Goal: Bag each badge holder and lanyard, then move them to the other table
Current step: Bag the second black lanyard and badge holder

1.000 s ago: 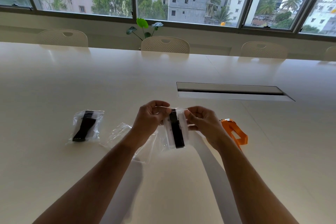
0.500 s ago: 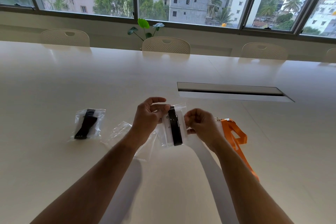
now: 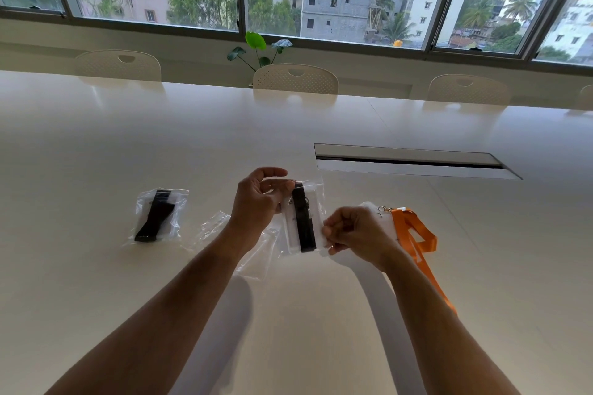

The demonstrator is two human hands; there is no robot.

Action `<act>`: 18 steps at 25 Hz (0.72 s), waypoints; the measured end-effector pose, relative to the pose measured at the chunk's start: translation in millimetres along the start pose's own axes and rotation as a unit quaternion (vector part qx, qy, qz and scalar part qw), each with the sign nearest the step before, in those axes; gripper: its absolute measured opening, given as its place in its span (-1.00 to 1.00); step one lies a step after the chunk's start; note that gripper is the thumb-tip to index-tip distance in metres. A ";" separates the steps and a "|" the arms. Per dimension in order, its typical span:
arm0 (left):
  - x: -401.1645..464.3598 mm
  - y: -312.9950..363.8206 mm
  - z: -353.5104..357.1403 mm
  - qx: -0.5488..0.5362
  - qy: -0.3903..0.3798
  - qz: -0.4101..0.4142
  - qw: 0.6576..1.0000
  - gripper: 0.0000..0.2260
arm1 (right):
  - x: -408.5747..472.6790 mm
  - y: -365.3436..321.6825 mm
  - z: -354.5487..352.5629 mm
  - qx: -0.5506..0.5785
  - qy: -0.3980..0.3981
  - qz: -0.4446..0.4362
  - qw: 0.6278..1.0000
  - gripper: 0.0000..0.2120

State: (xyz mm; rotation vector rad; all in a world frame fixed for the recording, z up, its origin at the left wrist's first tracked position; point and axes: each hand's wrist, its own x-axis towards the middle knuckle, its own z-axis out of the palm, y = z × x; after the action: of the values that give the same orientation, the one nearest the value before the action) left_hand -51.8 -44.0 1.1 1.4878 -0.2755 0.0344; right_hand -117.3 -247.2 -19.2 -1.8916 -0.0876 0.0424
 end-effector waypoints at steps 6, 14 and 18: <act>-0.5 -4.5 -0.8 0.002 -0.005 -0.007 1.000 -0.82 | 0.5 2.6 -0.6 -0.049 0.010 -0.017 0.999 -0.89; 0.6 -3.6 -0.5 0.047 -0.021 -0.002 0.999 -0.87 | 5.6 -13.7 -3.2 0.050 0.083 -0.018 0.995 -0.78; -0.3 -2.9 2.6 0.052 -0.045 -0.007 0.998 -0.84 | 15.5 -21.1 3.4 0.109 0.128 -0.019 0.986 -0.88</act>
State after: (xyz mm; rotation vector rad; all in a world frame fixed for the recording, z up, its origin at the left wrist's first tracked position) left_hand -52.0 -46.7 -1.7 1.5968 -0.3402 -0.0288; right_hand -102.9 -236.1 0.0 -1.6614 0.0543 -0.2093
